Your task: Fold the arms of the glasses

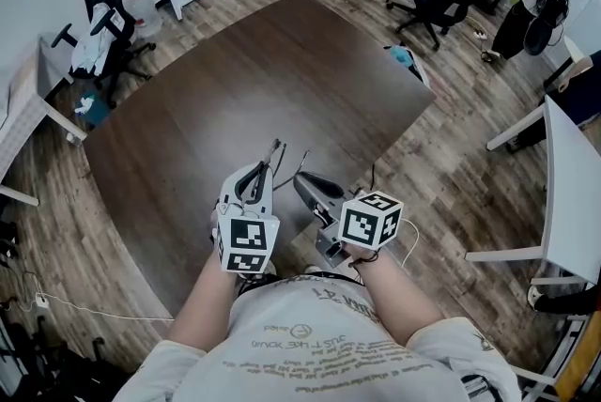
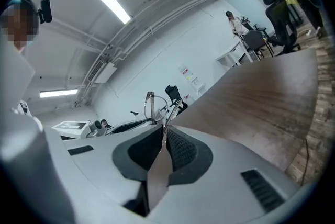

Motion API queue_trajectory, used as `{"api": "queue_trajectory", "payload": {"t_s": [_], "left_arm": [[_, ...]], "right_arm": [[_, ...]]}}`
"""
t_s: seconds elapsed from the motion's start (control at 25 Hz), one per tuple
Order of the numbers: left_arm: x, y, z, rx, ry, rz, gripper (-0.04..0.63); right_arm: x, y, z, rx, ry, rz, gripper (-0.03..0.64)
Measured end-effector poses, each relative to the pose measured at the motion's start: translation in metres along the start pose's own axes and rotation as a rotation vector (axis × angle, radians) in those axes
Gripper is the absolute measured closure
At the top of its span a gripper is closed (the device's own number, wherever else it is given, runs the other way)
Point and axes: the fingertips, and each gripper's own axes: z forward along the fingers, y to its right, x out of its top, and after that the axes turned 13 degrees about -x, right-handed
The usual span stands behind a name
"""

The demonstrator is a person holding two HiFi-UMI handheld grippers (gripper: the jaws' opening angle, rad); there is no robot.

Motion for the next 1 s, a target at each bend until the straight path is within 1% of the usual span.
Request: {"api": "queue_trajectory", "payload": {"t_s": [0.12, 0.32, 0.68, 0.84, 0.92, 1.0], "left_arm": [[-0.004, 0.006, 0.001, -0.013, -0.017, 0.01, 0.56], [-0.008, 0.01, 0.002, -0.044, -0.033, 0.031, 0.56], [-0.021, 0.009, 0.001, -0.07, -0.057, 0.017, 0.56], [-0.028, -0.006, -0.003, -0.043, -0.069, 0.002, 0.56], [-0.034, -0.017, -0.006, -0.016, -0.08, -0.007, 0.56], [-0.043, -0.031, -0.008, 0.026, -0.105, 0.003, 0.56]], "right_arm": [[0.004, -0.007, 0.002, 0.0, 0.013, -0.049, 0.581], [0.006, -0.015, 0.008, 0.014, 0.021, -0.076, 0.583], [-0.002, -0.022, 0.018, 0.002, 0.001, -0.129, 0.591], [-0.005, -0.026, 0.026, -0.022, -0.007, -0.145, 0.578], [-0.005, -0.027, 0.027, -0.032, -0.002, -0.145, 0.534], [-0.005, -0.027, 0.027, -0.053, 0.012, -0.148, 0.543]]}}
